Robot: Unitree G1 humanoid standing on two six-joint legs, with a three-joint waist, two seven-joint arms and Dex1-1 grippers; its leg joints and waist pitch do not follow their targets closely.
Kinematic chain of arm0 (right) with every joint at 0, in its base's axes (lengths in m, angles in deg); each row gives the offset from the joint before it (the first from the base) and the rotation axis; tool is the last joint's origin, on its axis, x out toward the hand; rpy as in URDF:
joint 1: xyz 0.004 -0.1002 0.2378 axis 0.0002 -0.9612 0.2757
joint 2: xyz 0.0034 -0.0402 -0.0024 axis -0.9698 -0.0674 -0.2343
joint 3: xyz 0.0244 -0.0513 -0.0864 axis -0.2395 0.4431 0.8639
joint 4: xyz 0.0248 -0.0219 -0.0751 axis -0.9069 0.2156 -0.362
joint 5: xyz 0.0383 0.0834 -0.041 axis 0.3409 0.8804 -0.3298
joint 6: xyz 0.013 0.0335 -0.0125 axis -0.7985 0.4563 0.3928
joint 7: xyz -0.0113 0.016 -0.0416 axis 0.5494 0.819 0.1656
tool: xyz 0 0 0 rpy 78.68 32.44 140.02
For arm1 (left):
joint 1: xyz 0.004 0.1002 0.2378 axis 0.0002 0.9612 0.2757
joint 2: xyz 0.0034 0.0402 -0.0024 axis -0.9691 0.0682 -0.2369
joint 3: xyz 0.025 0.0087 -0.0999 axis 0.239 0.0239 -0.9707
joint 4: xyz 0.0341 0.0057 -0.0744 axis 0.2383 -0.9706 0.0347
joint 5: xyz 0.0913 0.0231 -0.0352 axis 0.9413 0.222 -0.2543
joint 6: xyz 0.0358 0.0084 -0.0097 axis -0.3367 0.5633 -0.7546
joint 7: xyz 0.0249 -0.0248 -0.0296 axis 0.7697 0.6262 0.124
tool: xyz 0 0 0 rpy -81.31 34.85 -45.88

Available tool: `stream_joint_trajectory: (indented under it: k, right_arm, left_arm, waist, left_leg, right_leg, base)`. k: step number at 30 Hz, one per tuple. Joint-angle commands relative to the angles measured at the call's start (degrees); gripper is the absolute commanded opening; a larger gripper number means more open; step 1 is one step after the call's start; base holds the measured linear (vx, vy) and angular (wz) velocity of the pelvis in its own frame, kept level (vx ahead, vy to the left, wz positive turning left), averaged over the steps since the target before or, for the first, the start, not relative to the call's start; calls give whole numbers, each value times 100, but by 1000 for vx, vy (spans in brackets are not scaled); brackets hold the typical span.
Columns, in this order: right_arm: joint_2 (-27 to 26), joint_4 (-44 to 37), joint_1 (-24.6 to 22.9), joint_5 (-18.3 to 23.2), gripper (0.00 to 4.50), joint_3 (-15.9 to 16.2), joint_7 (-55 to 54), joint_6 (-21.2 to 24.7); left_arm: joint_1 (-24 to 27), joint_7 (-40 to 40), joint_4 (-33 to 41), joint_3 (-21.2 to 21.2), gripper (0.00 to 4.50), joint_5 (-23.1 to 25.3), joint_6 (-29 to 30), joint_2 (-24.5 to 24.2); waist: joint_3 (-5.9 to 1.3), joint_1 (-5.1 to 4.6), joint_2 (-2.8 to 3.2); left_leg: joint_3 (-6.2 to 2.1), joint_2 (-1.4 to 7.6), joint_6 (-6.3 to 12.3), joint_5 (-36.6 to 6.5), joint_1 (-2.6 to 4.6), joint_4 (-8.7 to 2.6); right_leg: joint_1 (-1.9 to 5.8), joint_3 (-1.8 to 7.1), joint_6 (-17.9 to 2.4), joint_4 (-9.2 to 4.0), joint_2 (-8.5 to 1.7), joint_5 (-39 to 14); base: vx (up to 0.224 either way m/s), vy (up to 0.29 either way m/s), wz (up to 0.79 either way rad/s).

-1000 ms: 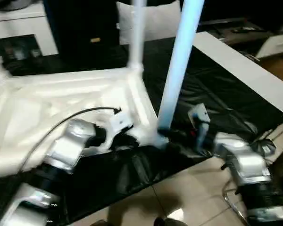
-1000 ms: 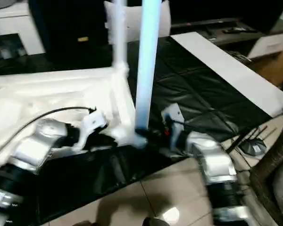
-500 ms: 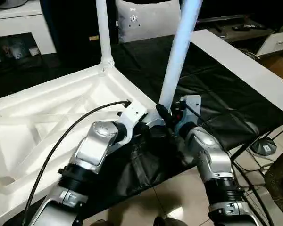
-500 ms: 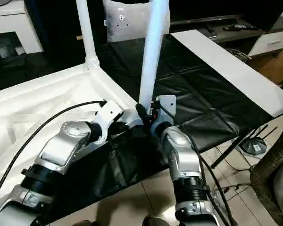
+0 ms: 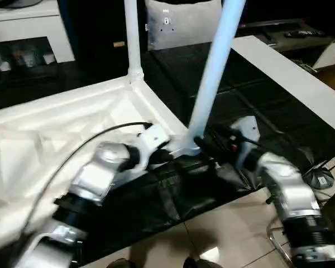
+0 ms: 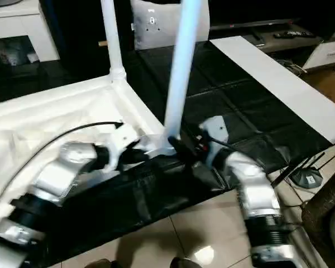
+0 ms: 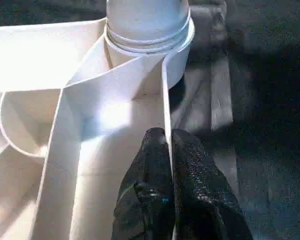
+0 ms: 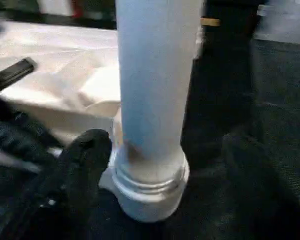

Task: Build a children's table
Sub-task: Rotate leg to tighten

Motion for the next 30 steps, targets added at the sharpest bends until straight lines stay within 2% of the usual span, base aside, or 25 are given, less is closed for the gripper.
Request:
stream_joint_trajectory:
  k: [1,2,3,5,7,9,10,11,12,14,16,20,21,24,25,30]
  right_arm:
    - [296,-171,-21,195,402,142,759,-3]
    - [384,-188,-9,249,402,171,936,32]
    - [504,-196,14,324,402,216,1194,64]
    - [715,-149,80,403,402,324,1675,90]
    - [914,-41,166,374,402,494,2142,65]
    - [995,30,221,336,402,590,2366,62]
    - [1090,140,316,309,386,737,2713,76]
    - [1117,172,345,310,386,782,2819,85]
    - [1132,202,372,324,363,816,2916,101]
    - [1136,239,403,333,357,838,2987,121]
    - [1148,393,499,355,329,927,3186,73]
    - [1142,482,571,367,296,999,3358,47]
    - [1133,517,634,417,285,1070,3541,104]
    - [1113,557,701,449,262,1143,3731,130]
    - [1063,592,742,456,241,1190,3828,99]
    - [988,578,748,493,214,1243,3914,74]
  left_arm:
    - [1,-708,130,267,0,-174,-505,-186]
    - [13,-850,143,302,0,-201,-531,-264]
    - [29,-1057,154,358,0,-242,-626,-378]
    - [60,-1477,179,458,0,-326,-816,-579]
    - [74,-1887,166,569,0,-373,-1030,-762]
    - [71,-2106,159,626,0,-396,-1118,-847]
    - [37,-2458,143,719,0,-433,-1313,-962]
    - [20,-2558,134,747,0,-445,-1365,-995]
    - [-1,-2628,114,769,0,-446,-1410,-1018]
    - [-26,-2689,84,790,0,-440,-1481,-1034]
    - [-101,-2862,-7,869,0,-443,-1660,-1090]
    - [-155,-3000,-69,914,0,-457,-1794,-1117]
    - [-196,-3118,-118,932,0,-480,-1899,-1123]
    - [-238,-3223,-178,941,0,-480,-1992,-1108]
    - [-270,-3264,-230,956,0,-483,-2049,-1082]
    - [-286,-3281,-263,982,0,-502,-2098,-1065]
  waist:
    - [-454,38,34]
    - [-456,34,13]
    - [-449,63,33]
    - [-443,98,29]
    - [-432,131,0]
    - [-423,150,17]
    - [-422,160,-5]
    - [-430,174,5]
    - [-429,182,9]
    - [-436,223,11]
    - [-441,253,5]
    - [-444,255,2]
    - [-438,261,-13]
    - [-440,262,-6]
    - [-441,271,-1]
    - [-432,275,-5]
  left_leg:
    - [-220,451,551,-917,96,-386]
    - [-215,459,543,-946,99,-390]
    - [-216,469,522,-972,114,-394]
    - [-209,477,472,-1033,127,-400]
    - [-202,481,407,-1098,145,-412]
    - [-212,486,349,-1166,139,-420]
    - [-207,493,317,-1206,157,-421]
    - [-210,494,299,-1183,158,-418]
    - [-204,502,294,-1156,150,-420]
    - [-199,506,280,-1124,159,-416]
    - [-201,501,272,-1118,152,-420]
    - [-209,503,238,-1106,143,-417]
    - [-204,499,254,-1072,143,-415]
    - [-198,505,303,-997,136,-412]
    - [-195,507,305,-1007,143,-409]
    - [-204,510,251,-1063,141,-421]
  right_leg:
    - [337,367,-1202,-377,-463,-1618]
    - [343,369,-1199,-373,-459,-1642]
    - [328,371,-1214,-370,-462,-1665]
    - [316,379,-1218,-374,-466,-1708]
    - [302,384,-1218,-375,-469,-1799]
    - [316,382,-1191,-384,-488,-1978]
    - [305,385,-1174,-390,-486,-2046]
    - [308,384,-1185,-378,-493,-2027]
    - [308,391,-1195,-376,-491,-1991]
    - [305,392,-1215,-363,-490,-1920]
    - [314,387,-1217,-359,-494,-1923]
    - [322,386,-1191,-357,-506,-1982]
    - [316,390,-1190,-355,-503,-1959]
    - [316,385,-1222,-340,-496,-1864]
    - [309,385,-1240,-341,-496,-1861]
    - [313,386,-1220,-345,-505,-1952]
  base:
    - [0,0,0]
    - [0,0,0]
    - [0,0,0]
    - [0,0,0]
    - [0,0,0]
    - [0,0,0]
    - [0,0,0]
    - [0,0,0]
    - [0,0,0]
    - [0,0,0]
    - [0,0,0]
    - [0,0,0]
    - [0,0,0]
    - [0,0,0]
    - [0,0,0]
    - [0,0,0]
